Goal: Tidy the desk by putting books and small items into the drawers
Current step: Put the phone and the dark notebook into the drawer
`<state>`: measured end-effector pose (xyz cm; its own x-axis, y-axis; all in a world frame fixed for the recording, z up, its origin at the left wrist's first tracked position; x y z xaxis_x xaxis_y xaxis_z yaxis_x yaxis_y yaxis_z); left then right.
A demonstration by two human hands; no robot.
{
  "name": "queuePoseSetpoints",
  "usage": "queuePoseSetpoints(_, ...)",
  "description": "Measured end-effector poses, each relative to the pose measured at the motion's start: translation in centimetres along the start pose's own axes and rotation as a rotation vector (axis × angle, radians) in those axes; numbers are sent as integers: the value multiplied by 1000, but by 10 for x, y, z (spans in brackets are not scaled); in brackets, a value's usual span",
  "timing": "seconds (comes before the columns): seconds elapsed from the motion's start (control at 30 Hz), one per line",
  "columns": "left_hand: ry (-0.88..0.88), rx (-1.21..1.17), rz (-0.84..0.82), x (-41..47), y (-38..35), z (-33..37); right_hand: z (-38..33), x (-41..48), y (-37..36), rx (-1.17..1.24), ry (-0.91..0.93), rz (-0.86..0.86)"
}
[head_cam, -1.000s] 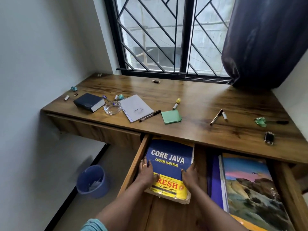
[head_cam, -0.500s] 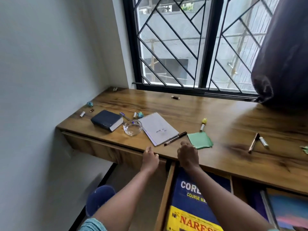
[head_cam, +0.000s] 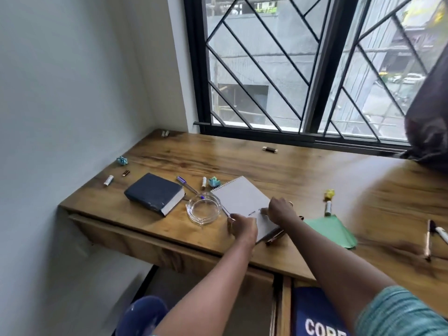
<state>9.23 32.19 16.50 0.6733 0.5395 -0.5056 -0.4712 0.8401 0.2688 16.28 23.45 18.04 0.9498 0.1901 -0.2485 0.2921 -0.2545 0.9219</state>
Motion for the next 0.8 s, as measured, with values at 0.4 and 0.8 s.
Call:
queuePoseSetpoints(0.4,-130,-104,-160,33,-30,14,27,42,27,285,-206,-28)
queuePoseSetpoints(0.8,-295,-215,-320,1,-33,52,38,17,83,783,-22,264)
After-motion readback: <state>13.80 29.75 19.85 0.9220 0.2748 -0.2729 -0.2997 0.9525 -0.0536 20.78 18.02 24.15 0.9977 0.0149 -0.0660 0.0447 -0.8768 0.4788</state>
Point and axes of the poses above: each hand's wrist, its own x-axis towards the middle knuckle, its own y-axis out of the back of the hand, z = x × y, the point moved 1 cm from there along x, towards the middle knuckle, and after that the axes turned 2 degrees about -z, right-handed, at the moved point
